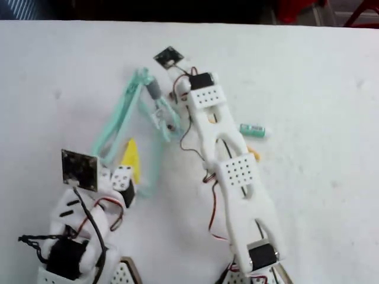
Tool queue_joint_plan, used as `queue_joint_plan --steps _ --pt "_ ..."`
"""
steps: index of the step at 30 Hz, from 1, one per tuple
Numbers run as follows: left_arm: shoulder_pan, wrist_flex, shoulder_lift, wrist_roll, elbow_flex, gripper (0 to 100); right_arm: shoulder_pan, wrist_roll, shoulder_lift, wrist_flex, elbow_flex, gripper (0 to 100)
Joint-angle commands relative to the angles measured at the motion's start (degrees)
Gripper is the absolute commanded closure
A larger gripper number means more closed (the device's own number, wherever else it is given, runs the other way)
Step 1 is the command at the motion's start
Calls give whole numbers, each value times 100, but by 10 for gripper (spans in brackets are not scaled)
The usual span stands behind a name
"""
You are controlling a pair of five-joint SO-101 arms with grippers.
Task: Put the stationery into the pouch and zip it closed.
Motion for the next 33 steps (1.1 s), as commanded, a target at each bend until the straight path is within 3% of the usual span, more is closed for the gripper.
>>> queue_joint_plan --steps 1,6,15,17,21,33 --pt "145 -413 -66 -316 -88 976 57 26 4 154 -18 981" --pt "110 -853 -66 -334 554 976 57 26 4 154 -18 981" --pt "110 -835 -66 -334 651 973 57 26 4 163 -18 981" --pt "110 -712 -66 -334 580 953 57 26 4 163 -18 981" --pt "110 105 -66 -299 255 806 57 26 4 163 -18 981" --pt "101 202 -66 -334 255 811 48 18 -4 242 -18 981"
